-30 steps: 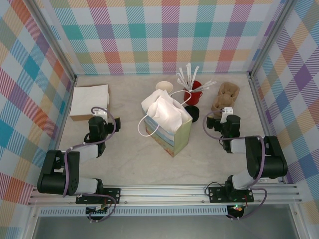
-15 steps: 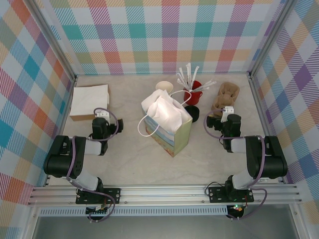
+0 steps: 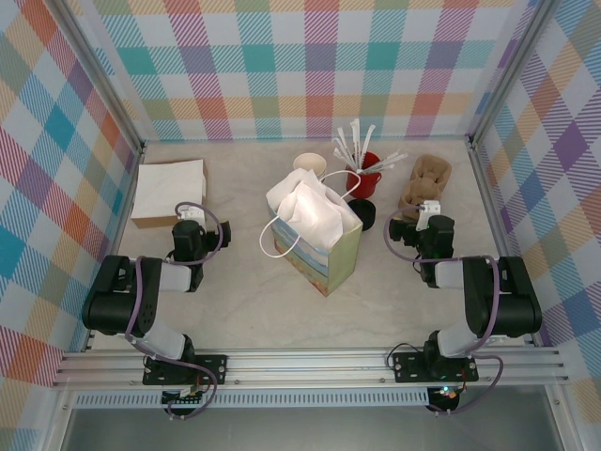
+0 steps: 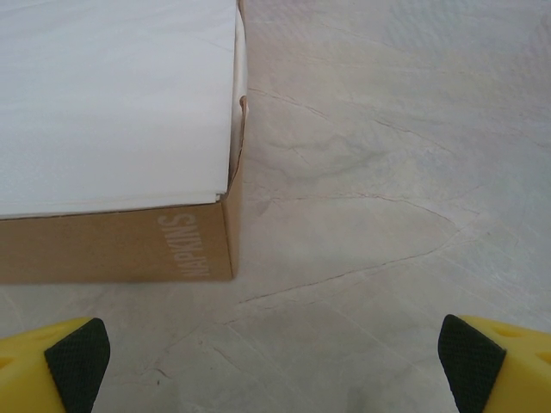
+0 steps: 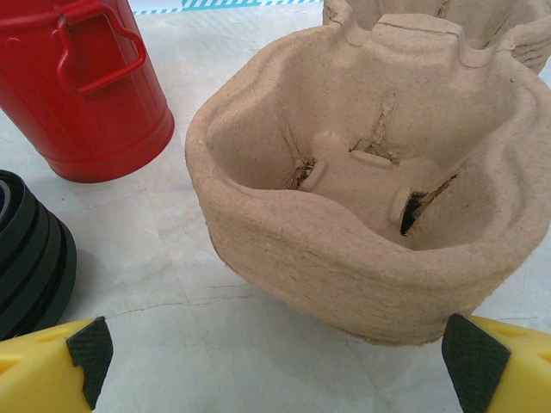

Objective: Pack the takeout coffee

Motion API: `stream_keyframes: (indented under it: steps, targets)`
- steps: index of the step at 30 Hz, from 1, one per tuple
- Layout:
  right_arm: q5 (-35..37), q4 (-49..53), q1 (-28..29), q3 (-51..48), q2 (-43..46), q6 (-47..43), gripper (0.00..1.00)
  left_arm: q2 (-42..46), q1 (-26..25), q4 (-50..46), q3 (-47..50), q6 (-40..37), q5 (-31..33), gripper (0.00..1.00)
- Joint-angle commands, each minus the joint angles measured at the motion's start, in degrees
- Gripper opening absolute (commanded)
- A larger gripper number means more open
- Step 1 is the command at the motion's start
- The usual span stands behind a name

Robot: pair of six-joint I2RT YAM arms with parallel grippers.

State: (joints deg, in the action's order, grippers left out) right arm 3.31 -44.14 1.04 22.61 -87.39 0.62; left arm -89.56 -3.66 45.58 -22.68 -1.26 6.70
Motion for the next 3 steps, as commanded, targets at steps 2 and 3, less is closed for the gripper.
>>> stream_keyframes:
  steps: [2,3]
  targets:
    - [-1.55,-1.94,-0.18,1.16,-0.12,0.43,1.00,-0.09,-0.21,1.18,-1.14,0.37,0.28,1.00]
    - [-1.62,-2.00,-0.16,1.16,-0.08,0.33,1.00,-0.12,-0.25,1.20,-1.14,0.36,0.33,1.00]
